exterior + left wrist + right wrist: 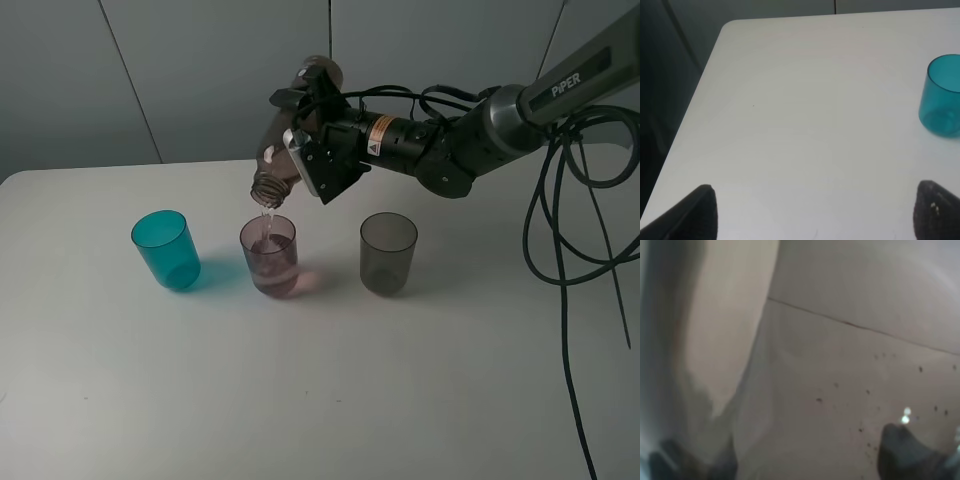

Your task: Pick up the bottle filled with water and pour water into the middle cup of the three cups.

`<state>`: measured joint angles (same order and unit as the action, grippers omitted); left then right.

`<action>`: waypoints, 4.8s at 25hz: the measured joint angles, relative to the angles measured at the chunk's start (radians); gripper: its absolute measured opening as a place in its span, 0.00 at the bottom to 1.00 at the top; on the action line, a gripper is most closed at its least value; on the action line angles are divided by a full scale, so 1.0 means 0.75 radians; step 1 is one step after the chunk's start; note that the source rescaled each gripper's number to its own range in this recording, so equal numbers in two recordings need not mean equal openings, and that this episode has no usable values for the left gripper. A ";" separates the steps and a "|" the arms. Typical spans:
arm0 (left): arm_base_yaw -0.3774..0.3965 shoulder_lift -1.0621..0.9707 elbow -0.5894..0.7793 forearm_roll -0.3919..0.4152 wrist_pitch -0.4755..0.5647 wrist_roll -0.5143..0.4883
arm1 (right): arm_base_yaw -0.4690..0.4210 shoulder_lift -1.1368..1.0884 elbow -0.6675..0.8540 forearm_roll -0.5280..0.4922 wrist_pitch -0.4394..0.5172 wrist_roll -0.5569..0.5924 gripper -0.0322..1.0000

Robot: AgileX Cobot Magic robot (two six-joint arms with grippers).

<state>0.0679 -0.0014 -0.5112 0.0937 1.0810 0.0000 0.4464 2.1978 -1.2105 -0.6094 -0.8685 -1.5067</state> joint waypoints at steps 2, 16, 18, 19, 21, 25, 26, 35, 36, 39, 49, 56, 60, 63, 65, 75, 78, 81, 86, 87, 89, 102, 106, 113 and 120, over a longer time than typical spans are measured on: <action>0.000 0.000 0.000 0.000 0.000 0.000 | 0.000 0.000 0.000 0.000 -0.001 -0.028 0.05; 0.000 0.000 0.000 0.000 0.000 0.000 | 0.000 0.000 0.000 0.000 -0.050 -0.140 0.05; 0.000 0.000 0.000 0.000 0.000 0.000 | 0.000 0.000 0.000 0.000 -0.068 -0.143 0.05; 0.000 0.000 0.000 0.000 0.000 0.000 | 0.000 0.000 0.000 0.000 -0.083 -0.146 0.05; 0.000 0.000 0.000 0.000 0.000 0.000 | 0.000 0.000 0.000 -0.003 -0.103 -0.155 0.05; 0.000 0.000 0.000 0.000 0.000 0.000 | 0.002 0.000 0.000 -0.010 -0.112 -0.194 0.05; 0.000 0.000 0.000 0.000 0.000 0.000 | 0.005 0.000 0.000 -0.010 -0.121 -0.201 0.05; 0.000 0.000 0.000 0.000 0.000 0.000 | 0.013 0.000 0.000 -0.046 -0.151 -0.209 0.05; 0.000 0.000 0.000 0.000 0.000 0.000 | 0.015 0.000 0.000 -0.047 -0.151 -0.209 0.05; 0.000 0.000 0.000 0.000 0.000 0.000 | 0.015 0.000 0.000 -0.047 -0.154 -0.209 0.05; 0.000 0.000 0.000 0.000 0.000 0.000 | 0.023 0.000 0.000 -0.047 -0.151 -0.123 0.05; 0.000 0.000 0.000 0.000 0.000 0.008 | 0.023 0.000 0.000 -0.092 -0.048 0.174 0.05; 0.000 0.000 0.000 0.000 0.000 0.008 | 0.024 -0.021 0.000 -0.119 0.109 0.482 0.05; 0.000 0.000 0.000 0.000 0.000 0.008 | 0.024 -0.083 0.000 -0.139 0.229 0.812 0.05; 0.000 0.000 0.000 0.000 0.000 0.008 | 0.024 -0.126 0.000 -0.145 0.241 1.041 0.05; 0.000 0.000 0.000 0.000 0.000 0.008 | -0.083 -0.284 0.000 -0.236 0.242 2.369 0.05; 0.000 0.000 0.000 0.000 0.000 0.008 | -0.154 -0.303 0.000 -0.248 0.236 2.731 0.05; 0.000 0.000 0.000 0.000 0.000 0.008 | -0.211 -0.305 0.015 -0.248 0.236 2.971 0.05; 0.000 0.000 0.000 0.000 0.000 0.008 | -0.281 -0.305 0.093 -0.248 0.233 3.039 0.05; 0.000 0.000 0.000 0.000 0.000 0.008 | -0.295 -0.305 0.114 -0.248 0.233 3.042 0.05; 0.000 0.000 0.000 0.000 0.000 0.008 | -0.325 -0.306 0.161 -0.244 0.233 3.038 0.05; 0.000 0.000 0.000 0.000 0.000 0.008 | -0.539 -0.397 0.471 -0.068 0.183 2.637 0.05; 0.000 0.000 0.000 0.000 0.000 0.008 | -0.563 -0.407 0.523 0.003 0.170 2.544 0.05; 0.000 0.000 0.000 0.000 0.000 0.008 | -0.569 -0.390 0.585 0.277 0.151 2.259 0.05; 0.000 0.000 0.000 0.000 0.000 0.008 | -0.569 -0.256 0.585 0.373 -0.030 2.217 0.05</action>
<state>0.0679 -0.0014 -0.5112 0.0937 1.0810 0.0063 0.0199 2.0061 -0.7714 -0.3296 -0.8909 0.1562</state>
